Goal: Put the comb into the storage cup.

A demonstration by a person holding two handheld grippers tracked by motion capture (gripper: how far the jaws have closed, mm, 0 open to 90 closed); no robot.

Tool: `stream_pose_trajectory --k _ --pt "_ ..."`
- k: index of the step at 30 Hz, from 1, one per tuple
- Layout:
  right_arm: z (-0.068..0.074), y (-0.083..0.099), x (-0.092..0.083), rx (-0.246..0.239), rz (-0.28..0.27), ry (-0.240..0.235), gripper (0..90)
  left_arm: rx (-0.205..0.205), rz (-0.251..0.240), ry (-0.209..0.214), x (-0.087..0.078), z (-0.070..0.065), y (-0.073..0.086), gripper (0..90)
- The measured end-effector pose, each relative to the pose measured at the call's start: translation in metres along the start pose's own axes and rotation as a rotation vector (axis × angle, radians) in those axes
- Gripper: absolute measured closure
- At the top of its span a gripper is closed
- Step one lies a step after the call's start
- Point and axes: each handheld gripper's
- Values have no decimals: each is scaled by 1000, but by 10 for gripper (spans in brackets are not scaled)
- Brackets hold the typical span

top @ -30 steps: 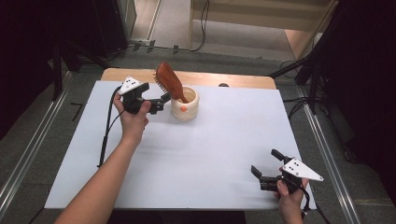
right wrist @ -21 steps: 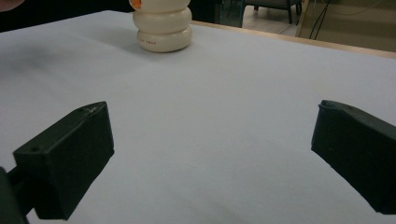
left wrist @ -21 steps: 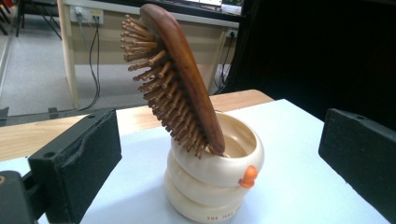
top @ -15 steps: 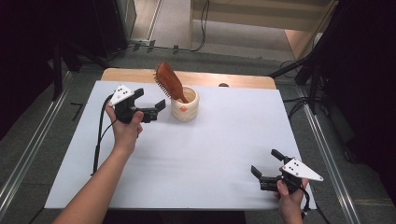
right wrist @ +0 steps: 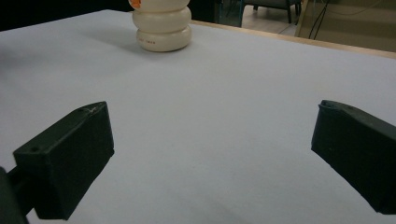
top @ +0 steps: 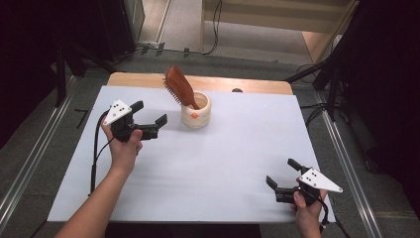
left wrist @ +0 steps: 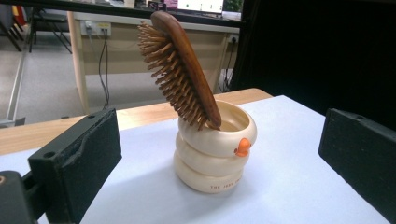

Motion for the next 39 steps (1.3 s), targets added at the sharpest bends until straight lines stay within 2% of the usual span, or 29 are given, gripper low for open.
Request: stream_pose_trajectory --k 15,28,37,39 --pt "0 0 0 -2 1 2 0 18 -28 -24 -39 6 15 0" --pt "0 0 0 0 -2 4 0 54 -40 -52 -70 7 28 0" --pt "1 0 0 -1 -1 6 0 41 -53 -70 -91 11 41 0" --pt "1 0 0 -1 -2 5 0 49 -54 -83 -95 11 45 0"
Point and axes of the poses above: each handheld gripper's, and its own axes: x roughly forward along the jaws, y roughly out of its underside, z roughly to its left, and after that the axes turned 13 degrees about -x, right-handed
